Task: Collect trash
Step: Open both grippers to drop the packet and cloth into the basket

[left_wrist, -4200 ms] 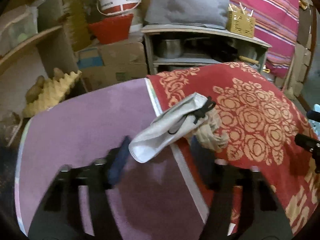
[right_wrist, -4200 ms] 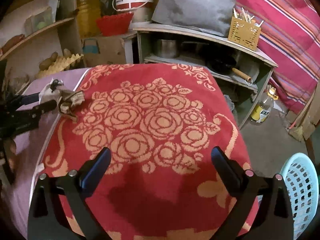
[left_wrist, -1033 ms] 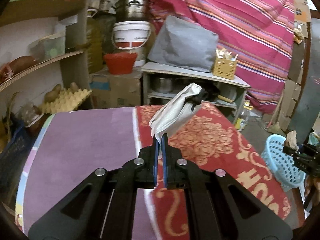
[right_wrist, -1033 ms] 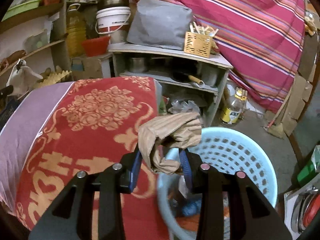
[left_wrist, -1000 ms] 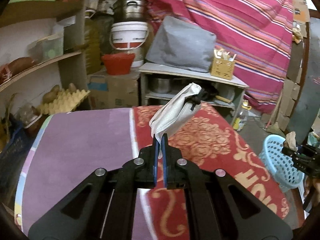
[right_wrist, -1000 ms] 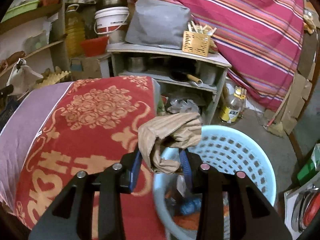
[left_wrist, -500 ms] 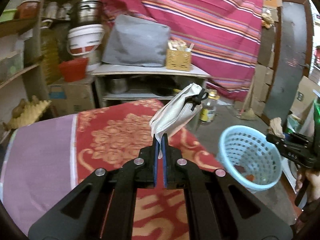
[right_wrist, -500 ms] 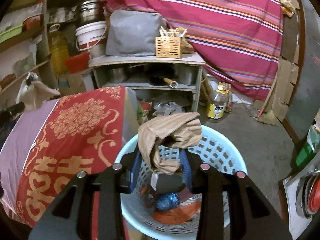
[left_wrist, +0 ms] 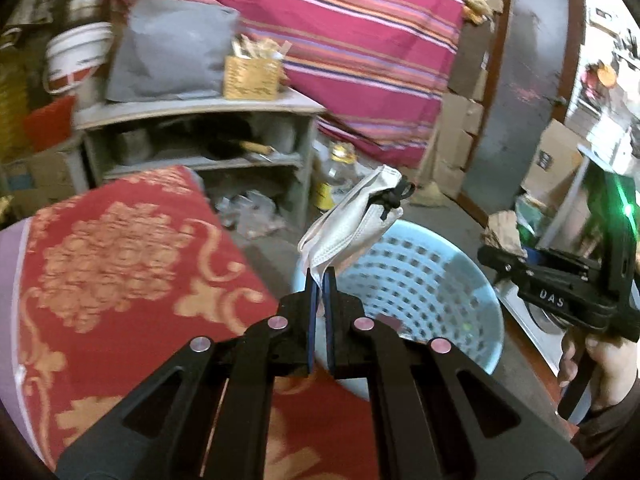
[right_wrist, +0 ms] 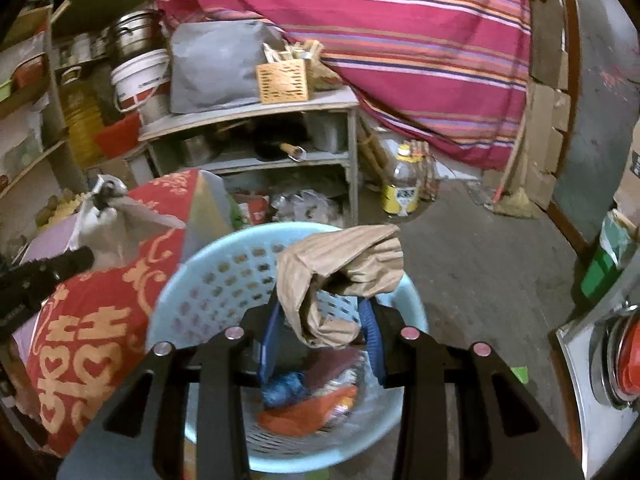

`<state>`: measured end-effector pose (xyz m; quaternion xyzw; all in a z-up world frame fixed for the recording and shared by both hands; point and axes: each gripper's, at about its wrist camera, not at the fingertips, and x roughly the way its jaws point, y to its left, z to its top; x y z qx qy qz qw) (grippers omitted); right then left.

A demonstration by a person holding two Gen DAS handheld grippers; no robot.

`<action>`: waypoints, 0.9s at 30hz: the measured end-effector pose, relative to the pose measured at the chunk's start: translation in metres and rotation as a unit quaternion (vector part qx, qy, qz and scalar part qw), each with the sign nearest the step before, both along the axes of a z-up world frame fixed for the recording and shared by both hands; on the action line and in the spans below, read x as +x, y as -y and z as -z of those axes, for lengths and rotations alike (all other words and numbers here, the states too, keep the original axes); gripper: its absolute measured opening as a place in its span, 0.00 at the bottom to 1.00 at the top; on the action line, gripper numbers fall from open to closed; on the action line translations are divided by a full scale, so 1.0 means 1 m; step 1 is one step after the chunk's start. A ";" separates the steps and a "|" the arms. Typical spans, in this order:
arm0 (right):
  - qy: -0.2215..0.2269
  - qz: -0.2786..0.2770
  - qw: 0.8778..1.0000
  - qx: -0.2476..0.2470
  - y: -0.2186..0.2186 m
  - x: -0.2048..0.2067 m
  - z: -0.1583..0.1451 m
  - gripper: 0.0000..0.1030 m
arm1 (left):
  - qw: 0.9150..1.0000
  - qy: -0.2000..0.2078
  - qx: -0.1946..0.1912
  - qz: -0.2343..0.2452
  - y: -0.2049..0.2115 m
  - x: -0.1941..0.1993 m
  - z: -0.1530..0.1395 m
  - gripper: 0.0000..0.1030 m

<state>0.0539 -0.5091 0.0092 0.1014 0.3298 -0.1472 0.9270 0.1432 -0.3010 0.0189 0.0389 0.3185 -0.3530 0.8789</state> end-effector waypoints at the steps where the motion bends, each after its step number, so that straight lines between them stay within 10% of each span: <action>1: -0.001 0.002 1.000 0.001 0.002 -0.002 0.001 0.36 | 1.000 -0.004 0.003 0.008 0.010 -0.002 0.005 0.02; 7: 0.000 0.006 1.000 0.008 0.009 -0.005 0.004 0.36 | 0.999 -0.023 0.017 0.028 0.039 -0.004 0.028 0.09; 10: -0.001 0.001 1.000 0.008 0.007 -0.002 0.005 0.36 | 0.999 -0.036 0.024 0.027 0.038 -0.003 0.034 0.45; 14: -0.003 -0.006 1.000 0.006 0.000 0.003 0.006 0.36 | 0.999 -0.025 0.022 0.012 0.022 -0.004 0.024 0.55; 20: -0.003 -0.015 1.000 0.004 -0.013 0.010 0.006 0.36 | 0.997 0.034 0.009 -0.069 -0.033 -0.007 -0.009 0.87; 27: -0.015 -0.018 1.000 0.003 -0.029 0.026 0.011 0.36 | 0.986 0.070 0.008 -0.153 -0.091 -0.014 -0.033 0.95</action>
